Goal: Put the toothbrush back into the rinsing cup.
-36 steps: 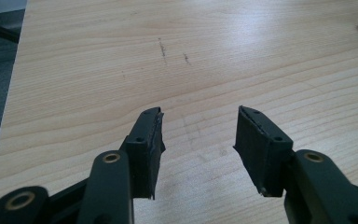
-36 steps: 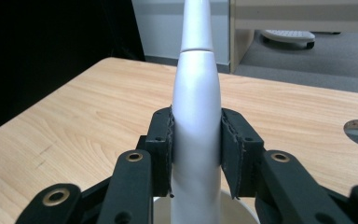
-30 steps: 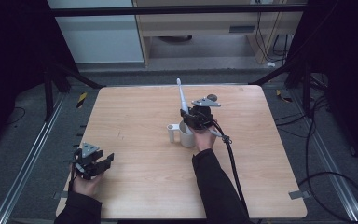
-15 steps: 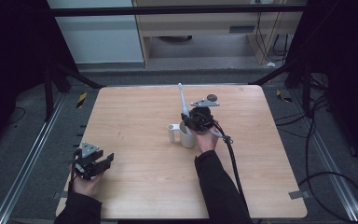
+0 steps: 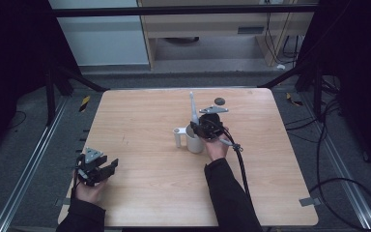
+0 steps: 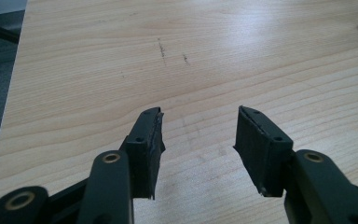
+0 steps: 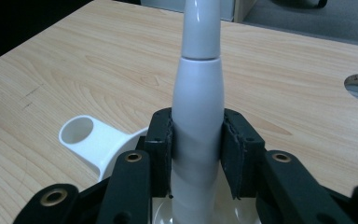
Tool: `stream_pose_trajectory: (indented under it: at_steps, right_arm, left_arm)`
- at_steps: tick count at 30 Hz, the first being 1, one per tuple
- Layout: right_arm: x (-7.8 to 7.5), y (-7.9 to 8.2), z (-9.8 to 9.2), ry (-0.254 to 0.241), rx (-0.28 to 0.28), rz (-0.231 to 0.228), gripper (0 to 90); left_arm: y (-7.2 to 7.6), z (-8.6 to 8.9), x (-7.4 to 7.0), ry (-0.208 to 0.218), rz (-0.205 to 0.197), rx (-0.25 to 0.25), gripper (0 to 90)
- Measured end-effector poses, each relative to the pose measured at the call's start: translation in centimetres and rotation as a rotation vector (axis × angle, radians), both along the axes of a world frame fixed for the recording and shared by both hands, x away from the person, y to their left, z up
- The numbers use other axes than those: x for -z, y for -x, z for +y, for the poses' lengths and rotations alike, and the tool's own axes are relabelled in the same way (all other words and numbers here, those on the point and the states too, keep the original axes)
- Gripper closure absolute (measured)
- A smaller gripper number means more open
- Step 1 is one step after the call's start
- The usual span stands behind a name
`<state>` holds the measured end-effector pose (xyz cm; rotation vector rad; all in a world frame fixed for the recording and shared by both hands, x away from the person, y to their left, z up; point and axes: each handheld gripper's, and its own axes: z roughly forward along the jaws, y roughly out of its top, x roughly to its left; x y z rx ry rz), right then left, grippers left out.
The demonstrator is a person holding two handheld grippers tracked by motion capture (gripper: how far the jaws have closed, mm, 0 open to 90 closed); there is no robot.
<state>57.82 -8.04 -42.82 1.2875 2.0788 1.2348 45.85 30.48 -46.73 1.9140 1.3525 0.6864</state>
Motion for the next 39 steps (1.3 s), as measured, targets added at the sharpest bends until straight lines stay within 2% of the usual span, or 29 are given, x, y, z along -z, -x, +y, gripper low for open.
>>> stream_pose_trajectory:
  at_steps: [4, 10, 14, 17, 23, 26, 30, 32, 39]
  right_arm:
    - [-0.1, 0.2, -0.1, 0.005, -0.01, 0.002, 64.8]
    - [-0.9, 0.9, -0.3, 0.007, -0.016, -0.027, 58.6]
    - [-2.3, 2.3, -0.9, 0.004, -0.026, -0.073, 48.9]
    - [-3.3, 3.5, -1.5, -0.004, -0.031, -0.127, 39.9]
    - [-4.2, 5.9, -3.2, -0.02, -0.017, -0.17, 25.9]
    - [-4.4, 7.1, -4.4, -0.035, -0.01, -0.164, 21.2]
    - [-4.2, 8.1, -5.5, -0.017, -0.007, -0.156, 18.4]
    - [-3.6, 9.3, -6.9, 0.019, -0.003, -0.152, 16.4]
    - [-1.6, 11.0, -10.2, 0.054, 0.009, -0.118, 15.9]
  left_arm:
    - [0.0, 0.0, 0.0, 0.0, 0.001, 0.001, 50.0]
    - [0.0, 0.0, 0.0, 0.0, 0.001, 0.002, 49.8]
    - [0.0, 0.0, 0.0, -0.002, 0.003, 0.005, 49.5]
    - [0.0, 0.0, 0.1, -0.006, 0.004, 0.007, 48.8]
    - [0.0, -0.3, 0.2, -0.011, 0.005, 0.024, 44.9]
    - [0.0, -0.4, 0.2, -0.018, 0.001, 0.039, 42.4]
    - [0.0, -0.5, 0.3, -0.018, -0.001, 0.046, 37.8]
    - [-0.1, -0.5, 0.3, -0.018, 0.002, 0.047, 34.9]
    - [-0.2, -0.7, 0.6, -0.038, 0.016, 0.059, 29.9]
